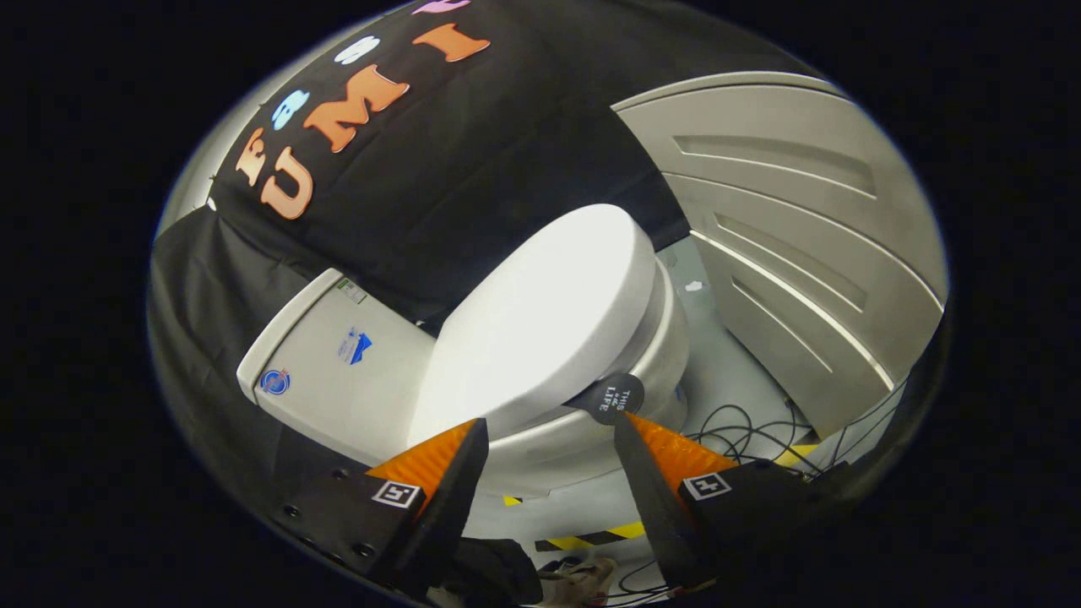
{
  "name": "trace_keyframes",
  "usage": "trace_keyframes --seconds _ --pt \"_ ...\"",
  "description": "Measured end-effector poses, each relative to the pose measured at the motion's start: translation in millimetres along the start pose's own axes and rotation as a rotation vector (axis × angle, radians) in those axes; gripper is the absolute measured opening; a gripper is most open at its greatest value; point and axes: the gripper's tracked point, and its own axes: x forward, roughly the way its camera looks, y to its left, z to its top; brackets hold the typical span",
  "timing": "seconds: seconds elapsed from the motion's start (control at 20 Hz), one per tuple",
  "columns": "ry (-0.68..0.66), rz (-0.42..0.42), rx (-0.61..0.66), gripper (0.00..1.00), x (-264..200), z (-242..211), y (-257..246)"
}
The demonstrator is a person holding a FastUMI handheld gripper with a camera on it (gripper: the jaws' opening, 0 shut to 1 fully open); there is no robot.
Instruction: Open the toilet lid.
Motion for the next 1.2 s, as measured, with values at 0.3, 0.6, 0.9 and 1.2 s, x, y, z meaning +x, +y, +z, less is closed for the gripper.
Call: trace_keyframes --seconds 0.3,0.6,0.9,1.2 --pt "0.004 -0.024 0.083 0.93 13.6 4.4 -16.8" --pt "-0.01 -0.11 0.219 0.83 42.0 16.9 -62.8" --pt "0.003 -0.03 0.236 0.63 65.6 25.2 -55.4" --pt "0.037 0.1 0.355 0.37 66.6 23.4 -45.2"
